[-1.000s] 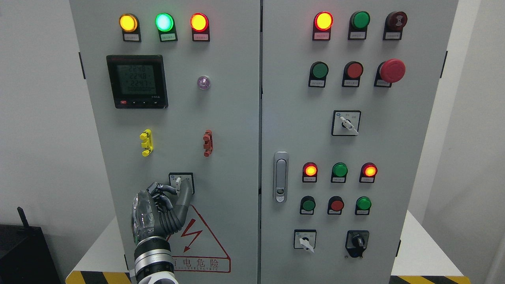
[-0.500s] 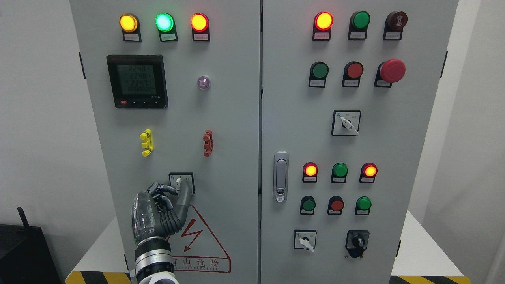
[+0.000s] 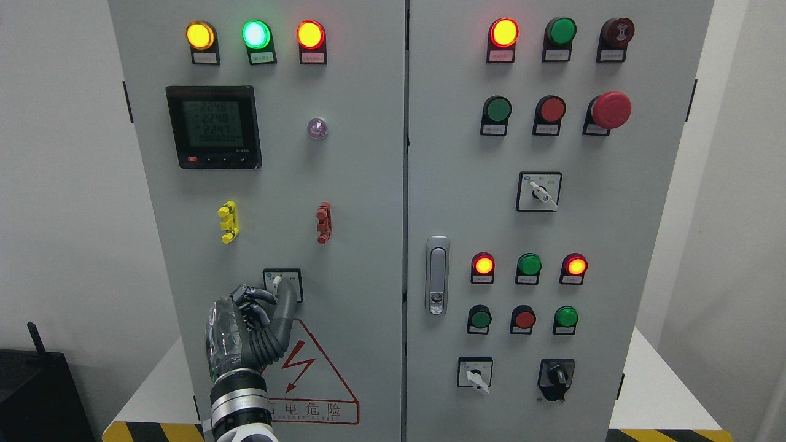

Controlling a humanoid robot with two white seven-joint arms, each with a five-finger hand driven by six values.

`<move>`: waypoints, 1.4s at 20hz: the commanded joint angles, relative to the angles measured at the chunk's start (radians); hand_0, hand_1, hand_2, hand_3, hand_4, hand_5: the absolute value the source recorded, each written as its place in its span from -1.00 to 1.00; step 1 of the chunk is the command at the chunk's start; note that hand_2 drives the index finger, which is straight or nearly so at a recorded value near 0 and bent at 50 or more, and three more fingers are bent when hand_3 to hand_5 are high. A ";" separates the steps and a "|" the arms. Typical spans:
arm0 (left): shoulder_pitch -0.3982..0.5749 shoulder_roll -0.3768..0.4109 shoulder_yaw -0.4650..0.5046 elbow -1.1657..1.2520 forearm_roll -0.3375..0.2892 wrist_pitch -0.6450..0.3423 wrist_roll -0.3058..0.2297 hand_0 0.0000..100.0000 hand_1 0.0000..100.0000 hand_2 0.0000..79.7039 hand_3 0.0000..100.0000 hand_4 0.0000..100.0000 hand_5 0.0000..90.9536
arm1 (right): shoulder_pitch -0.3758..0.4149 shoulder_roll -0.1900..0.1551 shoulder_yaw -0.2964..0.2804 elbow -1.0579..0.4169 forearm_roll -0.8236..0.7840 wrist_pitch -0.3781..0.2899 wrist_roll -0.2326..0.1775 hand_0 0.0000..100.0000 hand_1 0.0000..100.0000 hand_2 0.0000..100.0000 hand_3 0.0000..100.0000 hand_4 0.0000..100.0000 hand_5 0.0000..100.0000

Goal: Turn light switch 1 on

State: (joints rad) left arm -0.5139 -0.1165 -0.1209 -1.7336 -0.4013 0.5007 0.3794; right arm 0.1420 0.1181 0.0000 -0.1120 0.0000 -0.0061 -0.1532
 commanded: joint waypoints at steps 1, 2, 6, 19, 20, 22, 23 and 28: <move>0.000 0.000 0.000 0.000 0.001 -0.004 -0.002 0.14 -0.30 0.56 1.00 1.00 0.93 | -0.001 0.000 0.011 0.000 -0.006 0.000 0.000 -0.76 -0.22 -1.00 -1.00 -1.00 -1.00; 0.000 0.000 -0.002 0.000 0.001 -0.004 -0.002 0.16 -0.32 0.55 1.00 1.00 0.93 | 0.001 0.000 0.011 0.000 -0.006 0.000 0.000 -0.76 -0.22 -1.00 -1.00 -1.00 -1.00; 0.000 0.000 0.000 0.000 0.001 -0.004 -0.002 0.20 -0.47 0.54 1.00 1.00 0.93 | -0.001 0.000 0.011 0.000 -0.006 0.000 0.000 -0.76 -0.22 -1.00 -1.00 -1.00 -1.00; 0.003 -0.002 0.000 -0.003 0.001 -0.007 -0.002 -0.54 -0.43 0.53 1.00 1.00 0.93 | 0.001 0.000 0.011 0.000 -0.006 0.000 0.000 -0.76 -0.22 -1.00 -1.00 -1.00 -1.00; 0.003 -0.003 0.000 -0.004 0.001 -0.007 -0.002 -0.59 -0.40 0.53 1.00 1.00 0.93 | -0.001 0.000 0.011 0.000 -0.006 0.000 0.000 -0.76 -0.22 -1.00 -1.00 -1.00 -1.00; 0.006 -0.002 0.000 -0.006 0.001 -0.007 -0.002 -0.69 -0.37 0.54 1.00 1.00 0.93 | -0.001 0.000 0.011 0.000 -0.006 0.000 0.000 -0.76 -0.22 -1.00 -1.00 -1.00 -1.00; 0.008 -0.003 0.000 -0.007 0.001 -0.007 -0.002 -0.71 -0.36 0.54 1.00 1.00 0.93 | -0.001 0.000 0.011 0.000 -0.006 0.000 0.000 -0.76 -0.22 -1.00 -1.00 -1.00 -1.00; 0.017 -0.003 0.000 -0.014 0.001 -0.008 -0.001 -0.78 -0.33 0.57 1.00 1.00 0.93 | -0.001 0.000 0.011 0.000 -0.006 0.000 0.000 -0.76 -0.22 -1.00 -1.00 -1.00 -1.00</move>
State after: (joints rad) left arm -0.5045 -0.1186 -0.1213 -1.7395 -0.4004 0.4941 0.3781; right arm 0.1419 0.1178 0.0000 -0.1120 0.0000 -0.0061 -0.1532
